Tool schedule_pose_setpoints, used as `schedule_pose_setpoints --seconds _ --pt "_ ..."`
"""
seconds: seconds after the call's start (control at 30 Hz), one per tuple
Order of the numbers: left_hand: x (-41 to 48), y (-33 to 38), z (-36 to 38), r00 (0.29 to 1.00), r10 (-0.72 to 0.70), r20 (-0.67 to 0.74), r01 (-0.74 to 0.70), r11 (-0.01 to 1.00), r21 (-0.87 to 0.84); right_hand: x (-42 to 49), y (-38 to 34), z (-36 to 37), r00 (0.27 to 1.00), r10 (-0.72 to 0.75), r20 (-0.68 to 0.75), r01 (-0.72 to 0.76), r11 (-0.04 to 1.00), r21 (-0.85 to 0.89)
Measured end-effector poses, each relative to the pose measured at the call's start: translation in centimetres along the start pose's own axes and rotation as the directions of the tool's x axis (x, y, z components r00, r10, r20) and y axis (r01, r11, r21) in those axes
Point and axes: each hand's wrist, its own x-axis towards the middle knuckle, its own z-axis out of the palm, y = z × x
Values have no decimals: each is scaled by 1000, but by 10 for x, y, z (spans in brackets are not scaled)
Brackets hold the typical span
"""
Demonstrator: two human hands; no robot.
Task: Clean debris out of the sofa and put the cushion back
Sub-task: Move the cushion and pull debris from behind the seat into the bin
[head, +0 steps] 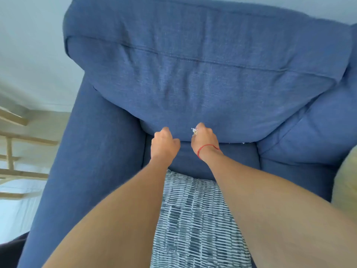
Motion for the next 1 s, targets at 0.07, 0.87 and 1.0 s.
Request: schedule_pose_setpoints --seconds 0.07,0.87,1.0 --pt "-8 -3 -19 999 -15 -34 13 998 -57 -9 -17 -8 999 -47 7 47 999 -12" --pt "-80 -302 -196 851 -427 -306 321 884 -340 -146 -280 175 808 -502 309 543 838 -56" --pt "-96 -369 -210 765 -566 -306 442 808 -389 -180 -312 228 739 -529 416 598 800 -46"
